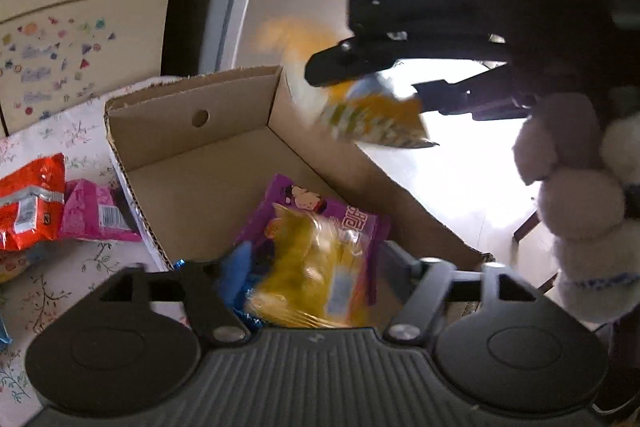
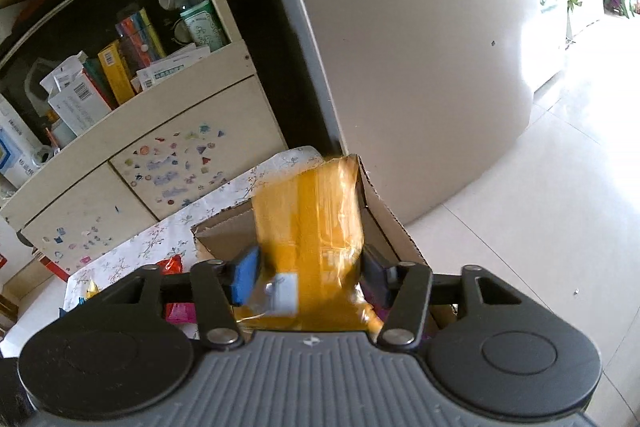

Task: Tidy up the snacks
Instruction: 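Carry both bags to the box and release them with both grippers, then lower both grippers back over the snack pile on the table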

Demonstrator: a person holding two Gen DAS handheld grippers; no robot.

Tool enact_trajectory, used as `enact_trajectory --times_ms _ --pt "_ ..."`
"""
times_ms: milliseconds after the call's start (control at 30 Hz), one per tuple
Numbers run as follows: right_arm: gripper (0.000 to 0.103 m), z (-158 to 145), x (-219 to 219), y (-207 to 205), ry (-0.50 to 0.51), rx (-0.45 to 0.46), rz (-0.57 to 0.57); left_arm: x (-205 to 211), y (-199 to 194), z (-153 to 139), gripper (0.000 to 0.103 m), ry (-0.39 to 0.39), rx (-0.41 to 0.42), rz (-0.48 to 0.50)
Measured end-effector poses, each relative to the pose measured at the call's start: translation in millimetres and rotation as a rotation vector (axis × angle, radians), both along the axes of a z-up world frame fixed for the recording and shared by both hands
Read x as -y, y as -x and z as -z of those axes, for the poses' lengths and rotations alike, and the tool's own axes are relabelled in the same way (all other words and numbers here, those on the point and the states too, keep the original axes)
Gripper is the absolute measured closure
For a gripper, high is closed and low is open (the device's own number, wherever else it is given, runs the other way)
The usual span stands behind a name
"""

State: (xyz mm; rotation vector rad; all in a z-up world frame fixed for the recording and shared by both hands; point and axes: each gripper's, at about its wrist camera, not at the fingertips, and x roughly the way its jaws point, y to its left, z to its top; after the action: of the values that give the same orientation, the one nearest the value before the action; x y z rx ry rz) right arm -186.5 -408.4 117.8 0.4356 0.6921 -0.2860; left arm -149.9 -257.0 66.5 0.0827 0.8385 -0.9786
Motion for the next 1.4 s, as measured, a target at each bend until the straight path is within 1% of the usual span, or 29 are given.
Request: enact_trajectory --times_ms 33,67,133,267,433,633,767,833,1000,1133,1300,1400 --pt "0.031 -0.7 0.2 0.6 -0.005 0.006 0.003 0.1 1.1 -2.1 0.019 0.000 0.006 -0.002" --pt "0.026 -1.3 0.1 1.3 -0.009 0.011 0.006 -0.9 1.4 -4.4 0.015 -0.001 0.011 -0.005" --pt "0.023 -2.4 -0.3 1.7 -0.019 0.023 0.012 -3.8 0.7 -9.4 0.013 -0.005 0.024 -0.020" --pt "0.022 -2.5 -2.7 2.1 -0.037 0.036 0.004 -12.4 0.5 -18.2 0.011 -0.014 0.048 -0.037" --pt "0.018 -3.1 -11.2 -3.1 -0.044 0.041 -0.026 -24.9 -4.6 -24.2 0.010 -0.015 0.027 -0.065" --pt "0.016 -6.5 -15.5 -5.6 -0.069 0.065 -0.049 -50.4 -24.9 -26.8 0.010 -0.005 -0.036 -0.156" --pt "0.016 -7.9 -26.6 -10.2 -0.074 0.073 -0.100 -74.0 -38.8 -30.7 0.010 -0.009 -0.049 -0.233" --pt "0.016 -8.7 -34.2 -13.4 -0.075 0.076 -0.133 -86.6 -45.7 -32.8 0.010 -0.016 -0.043 -0.268" --pt "0.015 -9.6 -52.2 -20.2 -0.064 0.078 -0.207 -120.2 -63.4 -41.8 0.009 -0.049 0.003 -0.357" --pt "0.015 -8.9 -64.4 -24.7 -0.061 0.071 -0.245 -146.1 -74.7 -45.5 0.008 -0.082 0.032 -0.418" --pt "0.015 -6.2 -79.8 -31.2 -0.058 0.055 -0.283 -182.0 -93.0 -44.3 0.007 -0.112 0.026 -0.519" --pt "0.015 -3.2 -89.2 -34.8 -0.061 0.045 -0.305 -197.8 -101.8 -40.9 0.007 -0.125 0.023 -0.553"
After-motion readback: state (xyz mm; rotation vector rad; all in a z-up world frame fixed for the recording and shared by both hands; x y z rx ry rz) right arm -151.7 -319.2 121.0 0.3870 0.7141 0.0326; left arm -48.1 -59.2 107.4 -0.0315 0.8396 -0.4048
